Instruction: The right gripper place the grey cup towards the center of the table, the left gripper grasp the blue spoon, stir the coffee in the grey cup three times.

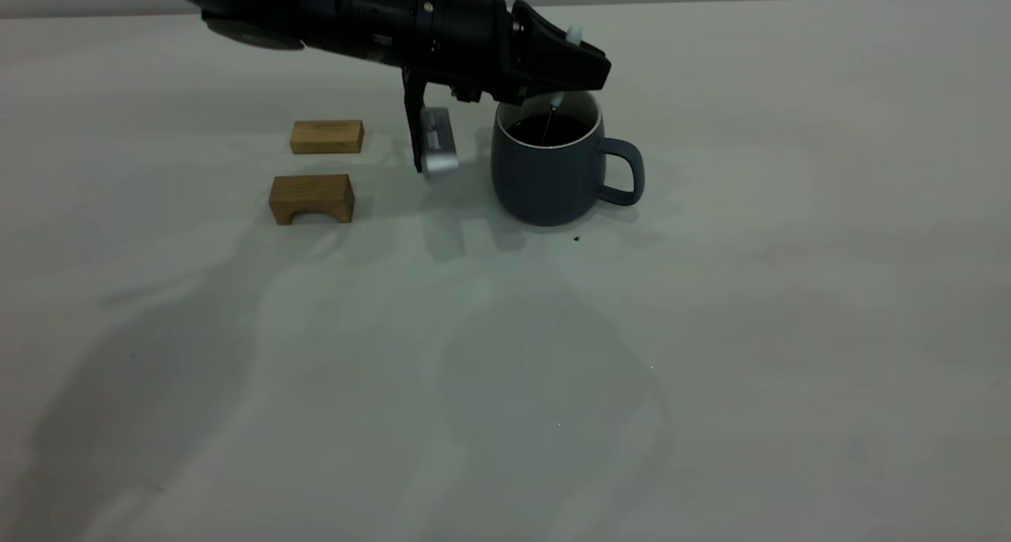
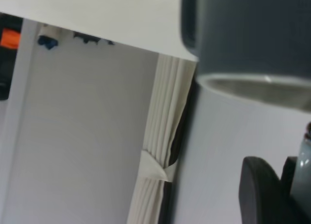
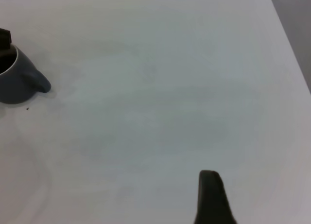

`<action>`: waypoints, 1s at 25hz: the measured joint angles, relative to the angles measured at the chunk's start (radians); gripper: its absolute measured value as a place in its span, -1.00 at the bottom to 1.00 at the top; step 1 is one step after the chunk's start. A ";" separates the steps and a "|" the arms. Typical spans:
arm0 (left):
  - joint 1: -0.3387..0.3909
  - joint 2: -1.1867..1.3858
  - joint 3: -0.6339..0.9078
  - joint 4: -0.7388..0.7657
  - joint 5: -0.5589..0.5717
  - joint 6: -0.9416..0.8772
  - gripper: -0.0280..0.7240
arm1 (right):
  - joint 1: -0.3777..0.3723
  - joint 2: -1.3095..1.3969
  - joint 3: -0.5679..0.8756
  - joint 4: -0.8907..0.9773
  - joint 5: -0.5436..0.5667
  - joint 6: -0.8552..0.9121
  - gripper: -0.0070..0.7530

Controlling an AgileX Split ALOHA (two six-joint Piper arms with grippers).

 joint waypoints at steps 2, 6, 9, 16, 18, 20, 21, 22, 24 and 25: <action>0.000 0.001 0.000 0.008 0.006 0.000 -0.52 | 0.000 0.000 0.000 0.000 0.000 0.000 0.43; 0.001 0.001 0.000 0.016 0.032 0.000 -0.11 | 0.000 0.000 0.000 0.000 0.000 0.000 0.43; 0.001 0.001 0.000 0.016 0.057 0.000 0.15 | 0.000 0.000 0.000 0.000 0.000 0.000 0.43; 0.042 -0.035 0.000 0.072 0.121 0.143 0.42 | 0.000 0.000 0.000 0.000 0.000 0.000 0.43; 0.071 -0.068 0.000 0.136 0.138 0.252 0.43 | 0.000 0.000 0.000 0.000 0.000 0.000 0.43; 0.093 -0.113 0.000 0.224 0.160 0.361 0.43 | 0.000 0.000 0.000 0.000 0.000 0.000 0.43; 0.100 -0.135 0.000 0.288 0.173 0.417 0.42 | 0.000 0.000 0.000 0.000 0.000 0.000 0.43; 0.103 -0.164 0.000 0.362 0.181 0.471 0.41 | 0.000 0.000 0.000 0.000 0.000 0.000 0.43; 0.105 -0.226 0.000 0.531 0.197 0.561 0.37 | 0.000 0.000 0.000 0.000 0.000 0.000 0.43; 0.105 -0.252 0.000 0.635 0.206 0.605 0.35 | 0.000 0.000 0.000 0.000 0.000 0.000 0.43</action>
